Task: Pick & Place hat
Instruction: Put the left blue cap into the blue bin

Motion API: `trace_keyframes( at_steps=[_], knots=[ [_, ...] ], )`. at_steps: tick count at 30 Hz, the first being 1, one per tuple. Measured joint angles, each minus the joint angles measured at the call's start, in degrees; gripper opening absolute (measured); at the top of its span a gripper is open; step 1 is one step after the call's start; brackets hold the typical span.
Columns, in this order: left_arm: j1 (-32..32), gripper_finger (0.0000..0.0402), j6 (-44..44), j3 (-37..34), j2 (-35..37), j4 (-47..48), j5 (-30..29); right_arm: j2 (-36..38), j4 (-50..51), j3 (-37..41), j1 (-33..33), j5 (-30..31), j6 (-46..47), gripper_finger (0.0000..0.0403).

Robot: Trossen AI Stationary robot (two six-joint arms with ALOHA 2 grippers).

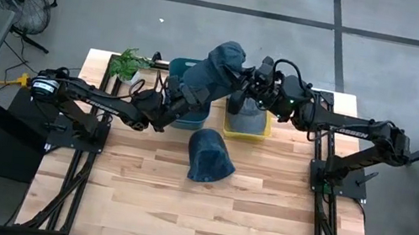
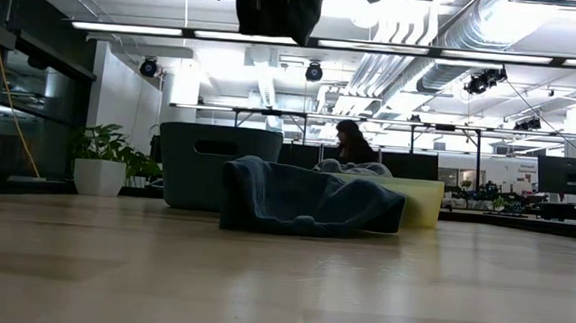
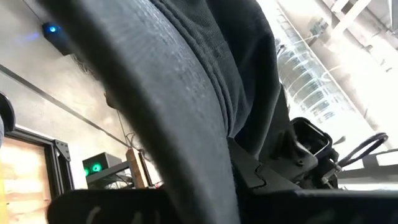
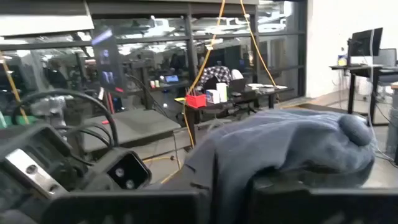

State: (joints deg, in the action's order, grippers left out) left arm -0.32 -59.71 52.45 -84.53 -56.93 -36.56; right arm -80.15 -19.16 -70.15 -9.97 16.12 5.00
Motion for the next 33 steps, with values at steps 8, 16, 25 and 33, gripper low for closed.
trace_keyframes(
  at_steps=[8,16,25,33],
  knots=[
    [0.0,0.0007,0.1,0.0,0.0,-0.1,0.9,5.5,6.3,0.0,-1.0,-0.4,-2.0,0.0139],
    [1.0,0.0007,-0.1,0.0,0.0,-0.1,5.0,12.4,15.2,0.0,-1.0,-3.7,-2.3,0.0211],
    [7.1,0.0007,-4.2,0.0,0.0,0.1,22.8,20.3,24.2,0.0,-0.5,-5.8,-4.1,0.0213],
    [14.2,0.0007,-11.9,0.0,0.0,0.1,47.4,26.2,36.7,0.0,-0.5,-6.1,-8.4,0.0212]
  ],
)
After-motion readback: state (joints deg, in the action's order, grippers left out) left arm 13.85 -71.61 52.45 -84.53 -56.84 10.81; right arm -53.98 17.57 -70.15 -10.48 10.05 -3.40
